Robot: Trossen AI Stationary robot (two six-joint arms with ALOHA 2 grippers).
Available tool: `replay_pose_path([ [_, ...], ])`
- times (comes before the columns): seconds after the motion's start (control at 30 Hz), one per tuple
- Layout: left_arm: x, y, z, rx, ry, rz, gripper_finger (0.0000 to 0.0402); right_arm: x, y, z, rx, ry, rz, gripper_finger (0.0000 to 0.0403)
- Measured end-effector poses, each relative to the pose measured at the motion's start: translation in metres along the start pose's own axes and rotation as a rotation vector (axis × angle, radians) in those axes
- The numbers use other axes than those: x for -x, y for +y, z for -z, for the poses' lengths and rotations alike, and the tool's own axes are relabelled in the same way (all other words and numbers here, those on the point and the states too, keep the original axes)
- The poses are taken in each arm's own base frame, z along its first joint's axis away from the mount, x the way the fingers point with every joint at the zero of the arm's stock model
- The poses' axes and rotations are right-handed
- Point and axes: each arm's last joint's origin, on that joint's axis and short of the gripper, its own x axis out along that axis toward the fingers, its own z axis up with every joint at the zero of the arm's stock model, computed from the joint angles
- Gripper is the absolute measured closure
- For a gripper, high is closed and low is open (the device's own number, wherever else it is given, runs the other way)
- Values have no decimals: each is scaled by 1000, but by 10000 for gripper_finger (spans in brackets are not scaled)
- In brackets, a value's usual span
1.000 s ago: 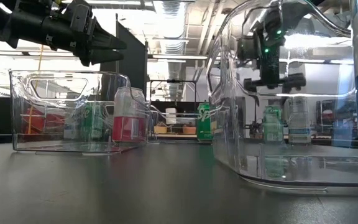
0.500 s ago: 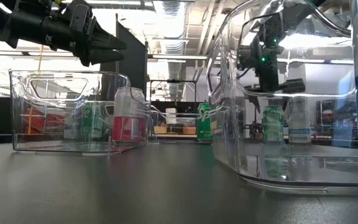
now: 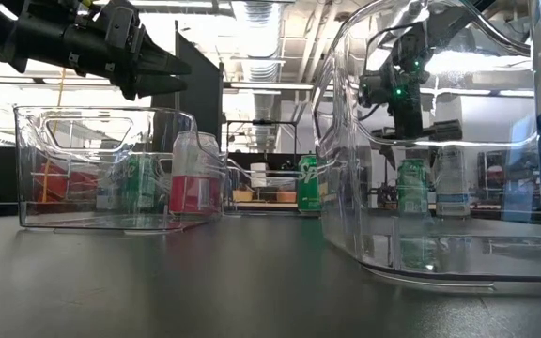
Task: Sort soda cans
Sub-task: Put the green soda can into the top transparent bin
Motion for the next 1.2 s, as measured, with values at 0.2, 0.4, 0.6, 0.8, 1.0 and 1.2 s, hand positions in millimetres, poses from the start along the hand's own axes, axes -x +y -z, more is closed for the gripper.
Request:
replay_pose_path([
  [0.2,0,0,0,1,2,1,107,-2,3,1,-6,-5,-10,3],
  [0.4,0,0,2,3,15,1,107,-10,5,4,5,4,17,3],
  [0.6,0,0,2,-4,21,1,107,-21,7,5,-5,0,36,3],
  [0.8,0,0,2,-4,20,1,107,-35,13,10,-7,7,53,3],
  [1.0,0,0,2,-12,19,1,107,-42,16,17,8,19,66,8],
  [1.2,0,0,2,-13,20,1,107,-42,16,17,-10,19,66,58],
])
